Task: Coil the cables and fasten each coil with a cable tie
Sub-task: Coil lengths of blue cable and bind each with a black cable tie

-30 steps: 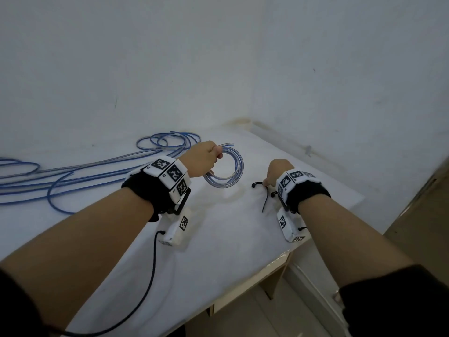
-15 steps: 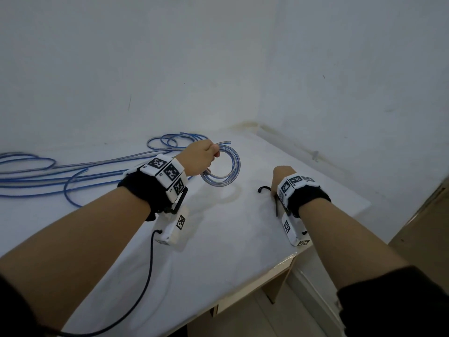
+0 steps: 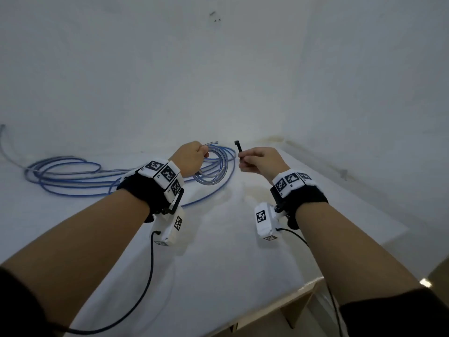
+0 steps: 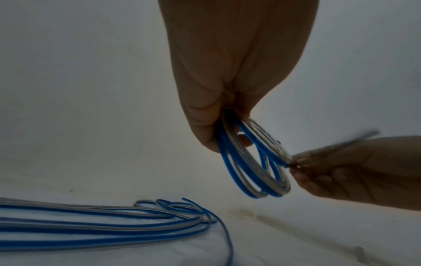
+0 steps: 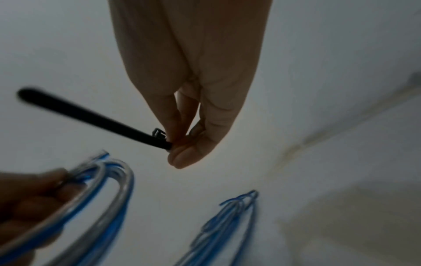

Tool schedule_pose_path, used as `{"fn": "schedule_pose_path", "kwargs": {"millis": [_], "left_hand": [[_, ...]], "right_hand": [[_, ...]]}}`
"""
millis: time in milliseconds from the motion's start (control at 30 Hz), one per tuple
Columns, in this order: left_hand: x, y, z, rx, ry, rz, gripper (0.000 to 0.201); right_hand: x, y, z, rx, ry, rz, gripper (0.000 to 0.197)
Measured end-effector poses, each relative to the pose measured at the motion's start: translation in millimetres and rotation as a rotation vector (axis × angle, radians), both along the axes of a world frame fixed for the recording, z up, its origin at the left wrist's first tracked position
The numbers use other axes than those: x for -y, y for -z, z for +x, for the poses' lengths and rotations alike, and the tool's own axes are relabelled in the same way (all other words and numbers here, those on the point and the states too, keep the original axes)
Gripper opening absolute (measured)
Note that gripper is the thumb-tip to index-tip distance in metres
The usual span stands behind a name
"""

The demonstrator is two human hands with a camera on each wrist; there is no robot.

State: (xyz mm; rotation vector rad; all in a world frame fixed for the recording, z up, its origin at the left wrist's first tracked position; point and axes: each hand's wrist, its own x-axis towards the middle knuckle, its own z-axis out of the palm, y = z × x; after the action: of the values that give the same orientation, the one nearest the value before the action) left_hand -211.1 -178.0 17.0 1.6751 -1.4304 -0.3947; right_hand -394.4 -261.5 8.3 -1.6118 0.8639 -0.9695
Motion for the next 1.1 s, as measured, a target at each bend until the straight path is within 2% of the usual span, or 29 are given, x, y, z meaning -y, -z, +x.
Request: {"fn": "schedule_pose_path", "kwargs": {"millis": [100, 367, 567, 667, 867, 1100], "left_hand": [[-13.8, -0.9, 27.6, -0.004, -0.076, -0.006, 0.032], [-56.2, -0.2, 106.5, 0.004, -0.283, -0.151, 0.025], [-68.2, 6.1, 152.3, 0.045, -0.376, -0.224, 0.029], [-69.9, 10.6, 167.6, 0.072, -0.412, -0.234, 0.031], [-68.1, 19.7, 184.3, 0.105, -0.455, -0.239, 0.03], [-62.8, 24.4, 183.5, 0.176, -0.392, -0.204, 0.025]], "right_hand": [[-17.6, -7.1, 38.9, 0.176, -0.111, 0.006, 0.014], [-60.4, -17.1, 142.9, 0.222, -0.261, -0.12, 0.003], [-77.7, -16.8, 200.6, 0.33, -0.346, -0.051, 0.004], [-82.8, -10.3, 221.0, 0.378, -0.362, -0.017, 0.005], [-81.9, 6.3, 242.2, 0.345, -0.422, -0.067, 0.007], [-74.1, 22.6, 242.9, 0.256, -0.432, -0.131, 0.007]]}}
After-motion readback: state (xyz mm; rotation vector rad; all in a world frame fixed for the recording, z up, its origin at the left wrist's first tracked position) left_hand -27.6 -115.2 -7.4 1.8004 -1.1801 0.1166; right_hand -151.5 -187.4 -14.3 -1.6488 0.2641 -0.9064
